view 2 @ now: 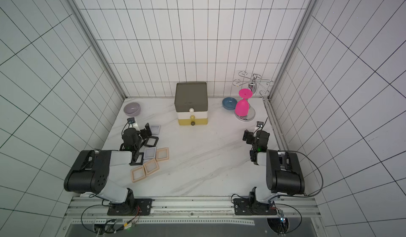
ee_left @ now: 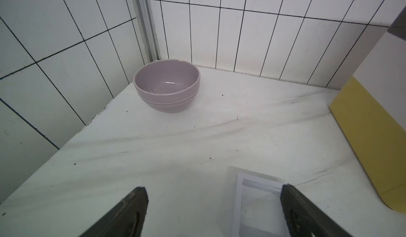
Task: Place the brooch boxes into the drawer by color
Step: Open the drawer in the storage box.
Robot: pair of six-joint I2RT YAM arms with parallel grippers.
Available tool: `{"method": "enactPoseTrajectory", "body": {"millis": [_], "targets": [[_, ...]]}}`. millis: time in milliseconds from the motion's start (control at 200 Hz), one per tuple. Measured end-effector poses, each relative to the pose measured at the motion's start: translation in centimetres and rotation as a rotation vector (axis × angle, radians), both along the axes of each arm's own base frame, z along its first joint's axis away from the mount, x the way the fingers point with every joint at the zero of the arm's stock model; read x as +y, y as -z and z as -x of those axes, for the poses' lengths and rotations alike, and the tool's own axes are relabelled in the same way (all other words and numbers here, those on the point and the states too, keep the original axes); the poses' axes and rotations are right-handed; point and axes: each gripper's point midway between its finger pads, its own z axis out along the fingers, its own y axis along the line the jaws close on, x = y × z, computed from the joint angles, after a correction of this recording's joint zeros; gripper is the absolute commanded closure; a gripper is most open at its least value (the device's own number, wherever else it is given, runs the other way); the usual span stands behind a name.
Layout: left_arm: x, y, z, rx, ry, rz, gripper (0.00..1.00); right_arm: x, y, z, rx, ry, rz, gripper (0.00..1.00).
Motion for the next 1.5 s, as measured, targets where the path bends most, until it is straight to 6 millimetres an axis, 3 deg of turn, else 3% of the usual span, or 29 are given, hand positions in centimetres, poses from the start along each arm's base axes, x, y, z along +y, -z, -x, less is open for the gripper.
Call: {"method": "enactPoseTrajectory", "body": {"millis": [790,855,900,965,1044,1134,1274,1384,1499], "targets": [[0.1,0.1,-0.2,0.049,0.010,0.005,0.02,-0.2,-0.1,0.2,0.027,0.012,0.004,0.01],[0.2,-1.4,-1.2,0.092,-0.009,0.031,0.02,-0.5,-1.5,0.1,0.056,0.050,0.007,0.01],[0.3,-3.9,-2.3,0.087,-0.022,0.054,0.02,-0.6,-3.4,-0.4,0.051,0.072,-0.006,0.00],[0.1,-8.4,-3.1,0.040,-0.035,0.074,0.02,-0.2,-7.7,-1.2,0.000,0.083,-0.052,0.00],[-1.3,-12.9,-1.8,-0.034,-0.010,0.094,0.02,1.6,-13.0,-1.2,-0.087,0.044,-0.125,0.02],[-3.5,-15.8,0.6,-0.078,0.054,0.136,0.01,5.1,-16.0,-0.2,-0.110,-0.045,-0.212,0.04],[-5.2,-17.5,3.5,-0.061,0.123,0.233,0.01,12.2,-16.2,1.9,-0.008,-0.230,-0.313,0.04],[-5.9,-17.4,4.5,0.001,0.155,0.268,0.01,17.3,-16.4,3.3,0.073,-0.358,-0.419,0.04],[-6.4,-16.4,5.4,0.069,0.179,0.281,0.01,21.8,-17.0,3.4,0.131,-0.451,-0.497,0.05]]}}
